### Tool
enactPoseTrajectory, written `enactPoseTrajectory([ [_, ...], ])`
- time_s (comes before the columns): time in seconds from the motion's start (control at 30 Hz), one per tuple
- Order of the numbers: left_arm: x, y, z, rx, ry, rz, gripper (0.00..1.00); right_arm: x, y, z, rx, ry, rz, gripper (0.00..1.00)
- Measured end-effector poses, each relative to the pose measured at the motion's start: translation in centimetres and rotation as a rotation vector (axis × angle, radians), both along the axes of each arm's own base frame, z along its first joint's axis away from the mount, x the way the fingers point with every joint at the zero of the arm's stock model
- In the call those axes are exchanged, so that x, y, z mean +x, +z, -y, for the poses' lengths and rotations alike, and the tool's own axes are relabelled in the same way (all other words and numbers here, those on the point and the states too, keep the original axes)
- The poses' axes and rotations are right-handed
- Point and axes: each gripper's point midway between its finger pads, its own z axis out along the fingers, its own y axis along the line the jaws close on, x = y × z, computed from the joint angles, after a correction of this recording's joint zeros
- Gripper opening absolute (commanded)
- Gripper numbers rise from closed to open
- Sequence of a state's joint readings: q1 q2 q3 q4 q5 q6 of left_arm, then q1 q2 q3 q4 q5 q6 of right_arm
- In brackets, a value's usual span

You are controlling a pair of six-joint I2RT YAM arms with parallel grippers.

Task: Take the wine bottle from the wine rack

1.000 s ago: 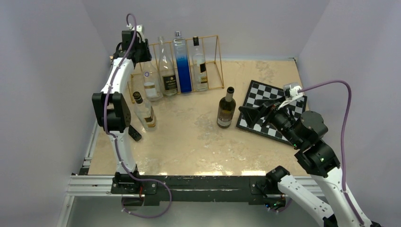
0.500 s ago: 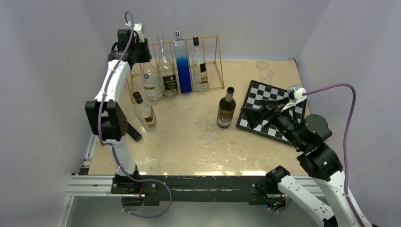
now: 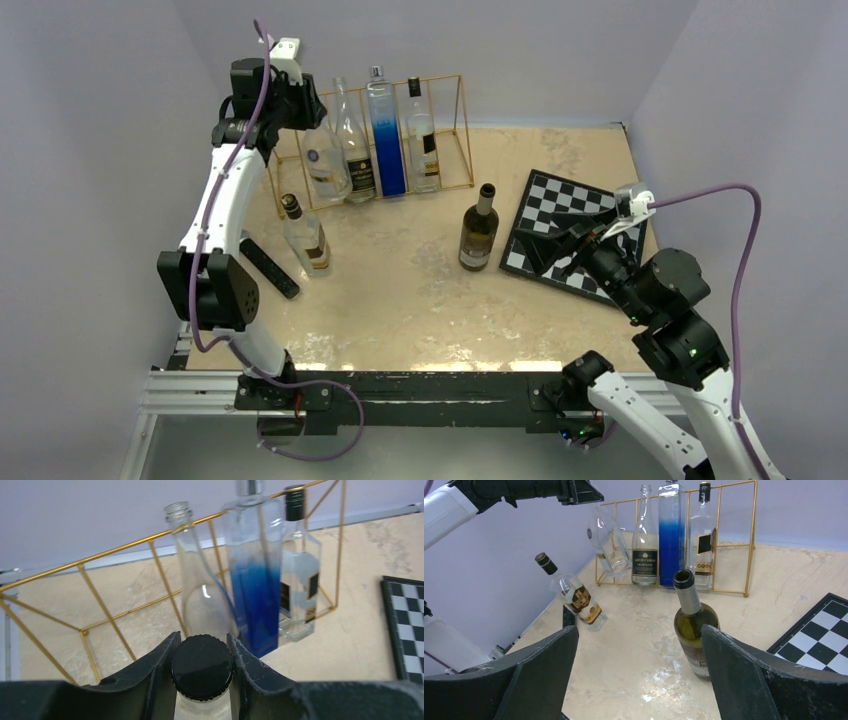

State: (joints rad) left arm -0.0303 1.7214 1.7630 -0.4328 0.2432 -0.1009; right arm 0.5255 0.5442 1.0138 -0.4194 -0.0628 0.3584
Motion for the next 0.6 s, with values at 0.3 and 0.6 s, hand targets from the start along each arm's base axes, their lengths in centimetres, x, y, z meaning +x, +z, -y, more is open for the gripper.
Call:
enactPoseTrajectory([
  [0.3, -4.3, 4.0, 6.3, -0.095, -0.208, 0.086, 0.0, -0.5, 0.2, 0.3, 0.009, 0.0, 0.015, 0.98],
  [0.6, -10.5, 4.0, 12.3, -0.133, -0.382, 0.094, 0.0, -0.2, -0.8, 0.1, -0.012, 0.003, 0.001, 0.99],
])
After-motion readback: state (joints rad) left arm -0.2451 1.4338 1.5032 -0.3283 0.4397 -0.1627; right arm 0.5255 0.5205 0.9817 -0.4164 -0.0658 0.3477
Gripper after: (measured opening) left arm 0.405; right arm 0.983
